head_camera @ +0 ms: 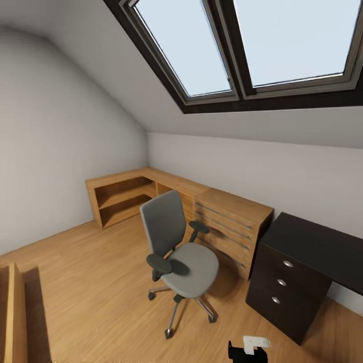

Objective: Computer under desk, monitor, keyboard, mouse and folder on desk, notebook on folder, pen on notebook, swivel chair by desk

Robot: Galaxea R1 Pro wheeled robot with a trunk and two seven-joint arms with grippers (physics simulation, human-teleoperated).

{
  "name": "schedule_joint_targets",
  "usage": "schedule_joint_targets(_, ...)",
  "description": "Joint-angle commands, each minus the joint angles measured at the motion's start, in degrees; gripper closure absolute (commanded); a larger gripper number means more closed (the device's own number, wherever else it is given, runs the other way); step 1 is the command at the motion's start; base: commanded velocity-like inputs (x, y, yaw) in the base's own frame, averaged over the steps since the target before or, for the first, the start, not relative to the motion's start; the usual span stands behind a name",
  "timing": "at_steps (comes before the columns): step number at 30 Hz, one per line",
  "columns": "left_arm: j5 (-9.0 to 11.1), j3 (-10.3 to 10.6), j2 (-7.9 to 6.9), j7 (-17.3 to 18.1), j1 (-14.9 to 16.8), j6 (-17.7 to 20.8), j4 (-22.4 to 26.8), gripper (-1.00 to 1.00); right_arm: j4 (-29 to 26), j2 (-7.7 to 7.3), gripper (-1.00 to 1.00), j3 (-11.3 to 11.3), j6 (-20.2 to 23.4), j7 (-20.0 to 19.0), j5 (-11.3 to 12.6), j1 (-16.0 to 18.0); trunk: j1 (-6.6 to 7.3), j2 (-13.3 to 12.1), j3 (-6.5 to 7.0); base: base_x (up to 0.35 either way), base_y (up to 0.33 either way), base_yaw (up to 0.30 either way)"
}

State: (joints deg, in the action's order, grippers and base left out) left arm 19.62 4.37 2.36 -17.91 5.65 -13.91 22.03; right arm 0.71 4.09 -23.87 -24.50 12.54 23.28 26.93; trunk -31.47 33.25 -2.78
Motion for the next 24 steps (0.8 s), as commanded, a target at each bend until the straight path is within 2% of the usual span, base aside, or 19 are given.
schedule_joint_targets(1,0.4,0.4,-0.06,-0.4,0.1,-0.2,0.0,-1.0,0.1,0.02,-1.0,-0.5,-0.2,0.2,0.4,0.1,-0.02,0.1,-0.11,0.0,0.0,0.286)
schedule_joint_targets(24,0.5,0.3,-0.16,-0.4,0.1,-0.4,-0.1,-1.0,-0.1,0.12,-1.0,-0.6,-0.1,0.3,0.4,0.1,-0.02,0.1,-0.17,0.0,0.0,0.285)
